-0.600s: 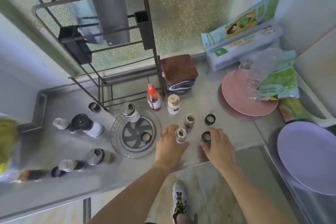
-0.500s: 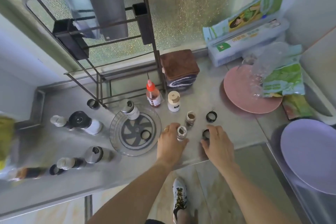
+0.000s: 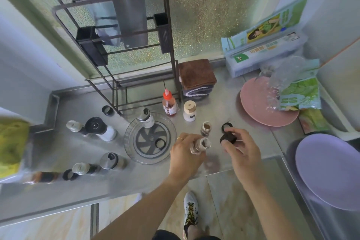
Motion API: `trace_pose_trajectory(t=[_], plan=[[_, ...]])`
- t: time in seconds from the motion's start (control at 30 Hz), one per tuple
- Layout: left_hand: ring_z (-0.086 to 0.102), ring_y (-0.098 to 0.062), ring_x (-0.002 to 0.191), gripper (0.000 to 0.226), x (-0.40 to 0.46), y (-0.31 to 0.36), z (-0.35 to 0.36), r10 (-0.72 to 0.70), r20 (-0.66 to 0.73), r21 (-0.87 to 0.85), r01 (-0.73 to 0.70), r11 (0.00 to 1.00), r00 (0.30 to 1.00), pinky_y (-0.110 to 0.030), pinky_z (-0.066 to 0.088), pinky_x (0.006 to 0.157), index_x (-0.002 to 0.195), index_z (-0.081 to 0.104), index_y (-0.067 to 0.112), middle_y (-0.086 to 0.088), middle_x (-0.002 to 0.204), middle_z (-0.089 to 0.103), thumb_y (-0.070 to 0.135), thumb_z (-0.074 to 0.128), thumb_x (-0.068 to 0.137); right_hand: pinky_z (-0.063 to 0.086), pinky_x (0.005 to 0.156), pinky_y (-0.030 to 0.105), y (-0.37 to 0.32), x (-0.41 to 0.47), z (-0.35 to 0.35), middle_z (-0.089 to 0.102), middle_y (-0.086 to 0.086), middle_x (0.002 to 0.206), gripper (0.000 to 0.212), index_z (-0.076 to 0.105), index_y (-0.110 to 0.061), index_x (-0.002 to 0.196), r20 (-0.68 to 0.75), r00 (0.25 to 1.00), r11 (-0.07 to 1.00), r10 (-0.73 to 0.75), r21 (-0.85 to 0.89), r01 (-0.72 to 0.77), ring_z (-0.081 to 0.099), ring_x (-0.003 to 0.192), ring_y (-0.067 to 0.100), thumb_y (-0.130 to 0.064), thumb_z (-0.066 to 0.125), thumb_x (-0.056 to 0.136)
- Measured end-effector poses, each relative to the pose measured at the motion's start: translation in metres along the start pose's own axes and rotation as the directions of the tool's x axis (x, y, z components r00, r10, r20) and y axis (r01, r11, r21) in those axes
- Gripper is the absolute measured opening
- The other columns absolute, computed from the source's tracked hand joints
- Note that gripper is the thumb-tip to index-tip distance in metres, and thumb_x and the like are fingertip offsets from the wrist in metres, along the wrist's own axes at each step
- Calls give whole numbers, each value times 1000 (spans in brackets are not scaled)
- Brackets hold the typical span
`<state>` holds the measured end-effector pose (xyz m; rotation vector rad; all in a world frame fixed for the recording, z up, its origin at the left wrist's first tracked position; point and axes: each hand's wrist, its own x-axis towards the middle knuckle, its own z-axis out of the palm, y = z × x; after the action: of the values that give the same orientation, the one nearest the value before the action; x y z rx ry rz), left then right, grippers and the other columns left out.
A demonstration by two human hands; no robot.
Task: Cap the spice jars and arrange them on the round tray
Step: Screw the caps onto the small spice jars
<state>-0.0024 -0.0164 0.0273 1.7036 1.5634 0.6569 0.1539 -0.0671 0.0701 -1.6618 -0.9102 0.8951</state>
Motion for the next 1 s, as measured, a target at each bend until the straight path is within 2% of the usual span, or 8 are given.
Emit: trace_pose_trajectory(t=[0.13, 0.3, 0.47, 0.63, 0.77, 0.83, 0.9, 1.0], plan=[[63, -2, 88, 40, -11, 15, -16, 65, -5, -73, -65, 995, 998, -16, 49, 80, 107, 74, 34, 13, 99, 64, 19, 78, 70, 54, 81, 25, -32, -4, -1, 72, -5, 95, 36, 59, -25, 94, 94, 991, 995, -96, -31, 100, 69, 84, 17, -11, 85, 75], [64, -5, 91, 42, -18, 32, -32, 147, -1, -109, -146, 983, 989, -28, 54, 84, 114, 70, 33, 13, 101, 67, 29, 75, 72, 55, 89, 19, -58, -3, -8, 73, -14, 108, 54, 66, -26, 118, 291, 922, 916, -254, -232, 326, 71, 97, 5, -3, 84, 73], [64, -5, 89, 33, -20, 39, -42, 203, -40, -96, -206, 974, 978, -29, 53, 81, 106, 71, 29, 14, 99, 68, 24, 79, 74, 58, 90, 24, -74, 8, -19, 69, -7, 111, 51, 69, -21, 118, 471, 825, 789, -312, -355, 501, 69, 100, 7, -1, 84, 74], [64, -5, 86, 32, -20, 40, -48, 270, -26, -20, -270, 963, 963, -18, 51, 78, 109, 71, 27, 12, 105, 66, 24, 79, 78, 61, 79, 36, -87, 16, -17, 77, -5, 96, 37, 72, -21, 107, 521, 812, 640, -261, -536, 550, 73, 84, 14, -27, 86, 73], [66, -10, 85, 35, -24, 35, -49, 279, 27, -1, -279, 960, 960, -30, 57, 79, 114, 70, 28, 11, 108, 65, 25, 76, 80, 56, 72, 38, -83, 15, -9, 74, -4, 77, 43, 68, -23, 91, 461, 871, 529, -172, -703, 476, 67, 74, 19, -61, 76, 71], [66, -11, 86, 35, -23, 34, -51, 271, 34, -17, -270, 963, 962, -33, 56, 79, 114, 69, 28, 10, 108, 65, 27, 74, 80, 58, 72, 38, -82, 17, -9, 75, -6, 79, 39, 67, -24, 93, 469, 868, 624, -161, -633, 458, 69, 73, 15, -54, 80, 70], [66, -11, 90, 36, -21, 35, -55, 281, 57, -46, -279, 959, 958, -32, 55, 82, 115, 69, 29, 9, 108, 66, 26, 74, 80, 60, 74, 37, -86, 17, -13, 75, -8, 87, 34, 67, -26, 99, 541, 820, 689, -186, -523, 501, 71, 75, 10, -31, 86, 71], [63, -11, 96, 37, -16, 35, -64, 333, 137, -51, -329, 943, 933, -28, 52, 86, 119, 66, 29, 8, 110, 66, 24, 73, 83, 59, 79, 37, -89, 20, -19, 71, -8, 99, 48, 64, -31, 109, 647, 723, 627, -241, -465, 625, 70, 83, 13, -6, 84, 72]])
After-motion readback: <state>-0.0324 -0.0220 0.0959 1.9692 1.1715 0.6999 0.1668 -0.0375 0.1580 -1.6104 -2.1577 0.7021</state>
